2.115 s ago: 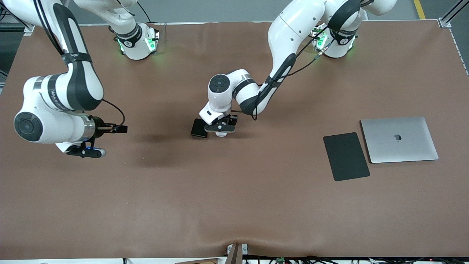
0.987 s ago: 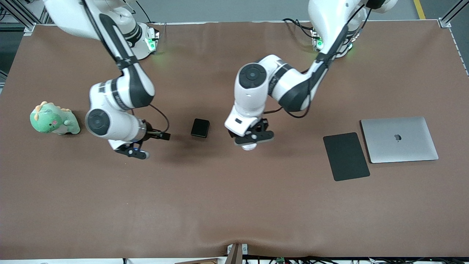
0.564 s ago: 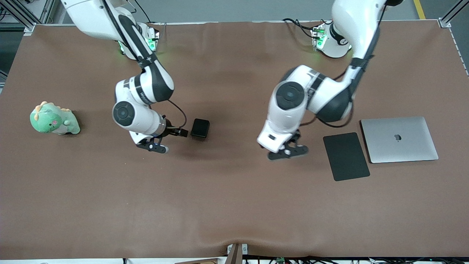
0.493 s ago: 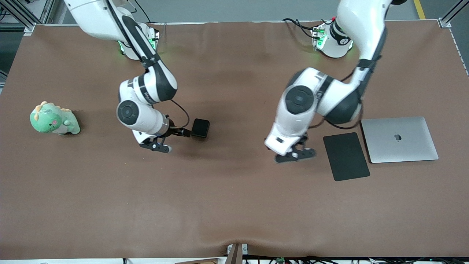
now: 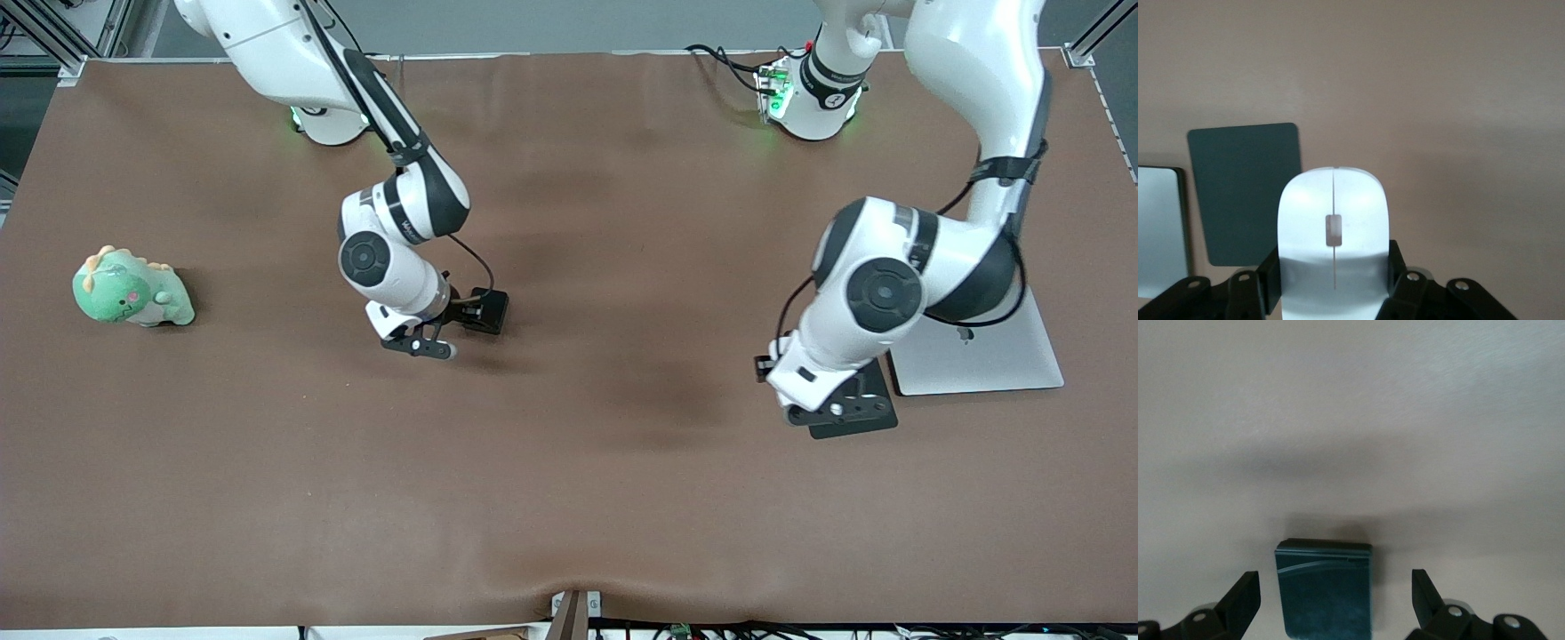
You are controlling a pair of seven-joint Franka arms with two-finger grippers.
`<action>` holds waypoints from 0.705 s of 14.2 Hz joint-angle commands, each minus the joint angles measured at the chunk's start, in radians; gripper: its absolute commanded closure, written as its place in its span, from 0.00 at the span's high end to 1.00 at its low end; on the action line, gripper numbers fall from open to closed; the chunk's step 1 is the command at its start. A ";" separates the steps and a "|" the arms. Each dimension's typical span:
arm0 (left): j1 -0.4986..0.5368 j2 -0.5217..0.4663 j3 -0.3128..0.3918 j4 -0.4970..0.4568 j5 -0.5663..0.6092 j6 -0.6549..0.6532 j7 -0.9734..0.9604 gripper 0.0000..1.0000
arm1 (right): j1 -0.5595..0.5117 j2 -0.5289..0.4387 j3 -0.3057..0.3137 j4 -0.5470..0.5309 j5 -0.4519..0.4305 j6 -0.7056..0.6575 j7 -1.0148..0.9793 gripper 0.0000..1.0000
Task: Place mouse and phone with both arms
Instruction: 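Carry the mouse to the mouse pad while the right gripper grasps the phone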
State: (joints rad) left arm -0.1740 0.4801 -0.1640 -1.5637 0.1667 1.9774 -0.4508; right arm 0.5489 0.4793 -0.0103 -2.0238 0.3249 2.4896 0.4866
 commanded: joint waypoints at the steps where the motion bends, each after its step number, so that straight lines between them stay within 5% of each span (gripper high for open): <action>1: 0.071 -0.047 -0.009 -0.094 -0.010 0.046 0.110 0.00 | 0.036 0.030 -0.008 -0.009 0.020 0.049 0.007 1.00; 10: 0.182 -0.060 -0.011 -0.364 -0.006 0.400 0.248 0.00 | 0.095 0.056 -0.011 -0.027 0.017 0.087 0.013 1.00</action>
State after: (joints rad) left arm -0.0202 0.4676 -0.1658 -1.8499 0.1667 2.3239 -0.2449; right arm 0.6205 0.5341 -0.0115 -2.0375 0.3278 2.5583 0.4947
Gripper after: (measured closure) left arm 0.396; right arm 0.000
